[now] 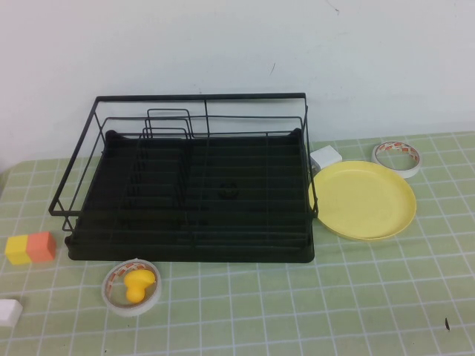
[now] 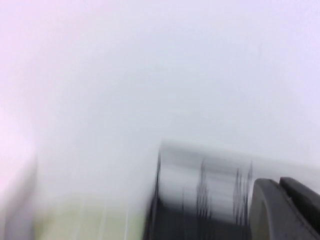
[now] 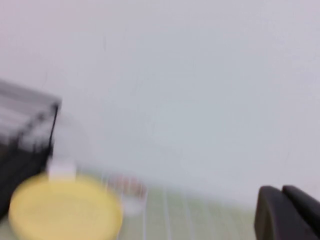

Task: Place plate on rack

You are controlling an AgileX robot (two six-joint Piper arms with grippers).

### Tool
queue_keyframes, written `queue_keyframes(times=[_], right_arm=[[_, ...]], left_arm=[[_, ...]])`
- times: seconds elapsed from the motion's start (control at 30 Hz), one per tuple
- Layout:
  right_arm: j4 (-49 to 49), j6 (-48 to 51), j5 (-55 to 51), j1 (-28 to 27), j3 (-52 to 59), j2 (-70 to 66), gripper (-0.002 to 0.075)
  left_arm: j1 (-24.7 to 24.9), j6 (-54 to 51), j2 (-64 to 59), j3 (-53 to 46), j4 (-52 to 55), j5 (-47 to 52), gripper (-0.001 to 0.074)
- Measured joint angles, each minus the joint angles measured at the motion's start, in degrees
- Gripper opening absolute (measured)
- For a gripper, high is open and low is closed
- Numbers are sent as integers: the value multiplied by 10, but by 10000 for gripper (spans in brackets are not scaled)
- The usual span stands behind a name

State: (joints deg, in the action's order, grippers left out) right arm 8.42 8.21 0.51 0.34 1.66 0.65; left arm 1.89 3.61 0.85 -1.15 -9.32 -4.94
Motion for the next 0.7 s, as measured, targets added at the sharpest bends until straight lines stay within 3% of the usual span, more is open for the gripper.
queue_keyframes(times=[0.13,0.3,0.5,0.7], right_arm=[[7,1,127,0,0,0,-2],[7,1,197,0,0,0,-2],[3,-8,234,0,0,0,-2],[-42,-8,201,0,-8,0,-2]], left_arm=[[0,0,0,0,-4,-145,-2],[0,3,0,0,-6,-256,-1],[0,48,0,0,-24,-276,-1],[0,67,0,0,-51,-276,-1]])
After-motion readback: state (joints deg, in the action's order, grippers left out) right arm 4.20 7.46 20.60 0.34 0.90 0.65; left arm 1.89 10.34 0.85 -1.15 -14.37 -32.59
